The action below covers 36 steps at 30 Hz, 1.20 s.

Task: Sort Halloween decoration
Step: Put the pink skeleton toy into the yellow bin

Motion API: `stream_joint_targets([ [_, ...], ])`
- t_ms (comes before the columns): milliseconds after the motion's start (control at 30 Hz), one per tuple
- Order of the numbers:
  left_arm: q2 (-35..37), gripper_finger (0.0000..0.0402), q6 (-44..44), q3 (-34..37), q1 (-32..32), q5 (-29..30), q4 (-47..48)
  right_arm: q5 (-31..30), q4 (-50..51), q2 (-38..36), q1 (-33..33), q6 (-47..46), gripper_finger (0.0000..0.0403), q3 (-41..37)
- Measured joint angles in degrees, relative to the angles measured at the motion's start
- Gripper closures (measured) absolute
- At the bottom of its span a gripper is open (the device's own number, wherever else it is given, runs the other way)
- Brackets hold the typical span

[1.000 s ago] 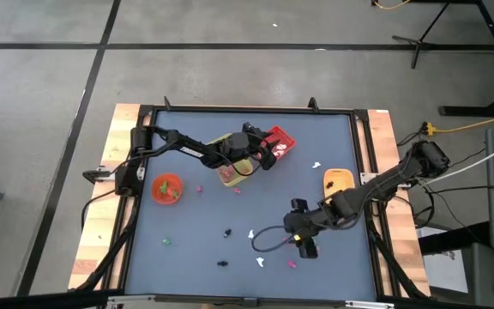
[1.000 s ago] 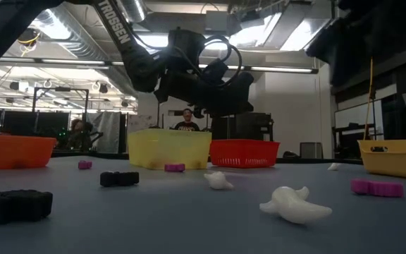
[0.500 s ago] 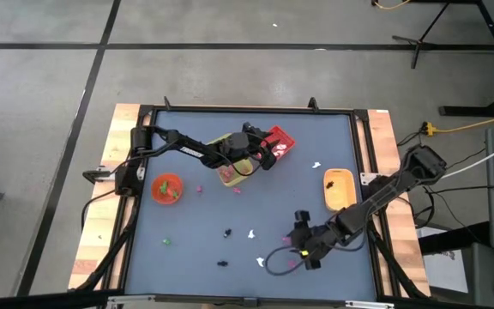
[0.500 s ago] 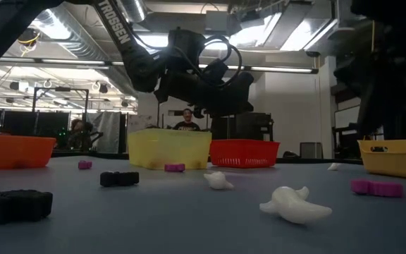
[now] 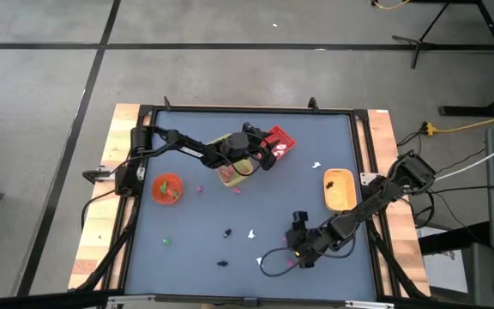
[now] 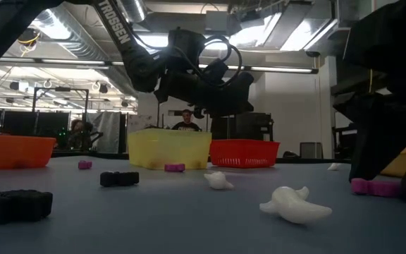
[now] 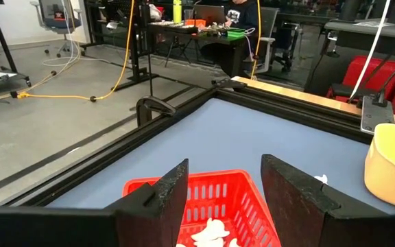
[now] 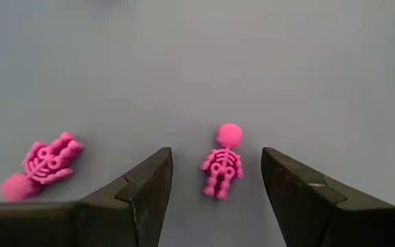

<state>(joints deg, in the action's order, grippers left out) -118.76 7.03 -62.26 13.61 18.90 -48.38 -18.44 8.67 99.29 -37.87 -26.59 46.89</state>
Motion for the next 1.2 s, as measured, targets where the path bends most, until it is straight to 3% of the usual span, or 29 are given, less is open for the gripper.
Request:
stream_joint_targets([
  [333, 0.02, 0.0234, 0.02, 0.00, 0.00, -0.07, 0.13, 0.40, 0.09, 0.00, 0.00, -0.21, 0.0192, 0.00],
  [667, 0.02, 0.0234, 0.01, 0.00, 0.00, -0.12, 0.13, 1.16, 0.18, 0.02, 0.00, -0.19, 0.0308, 0.02],
  [867, 0.04, 0.0234, 0.01, 0.00, 0.00, -0.12, 0.13, 1.09, 0.15, 0.04, 0.00, -0.19, 0.0354, 0.00],
  [1200, 0.58, 0.0234, -0.13, 0.02, -0.16, -0.44, 0.08, 1.07, -1.09, 0.08, 0.00, -0.15, 0.0366, -0.11],
])
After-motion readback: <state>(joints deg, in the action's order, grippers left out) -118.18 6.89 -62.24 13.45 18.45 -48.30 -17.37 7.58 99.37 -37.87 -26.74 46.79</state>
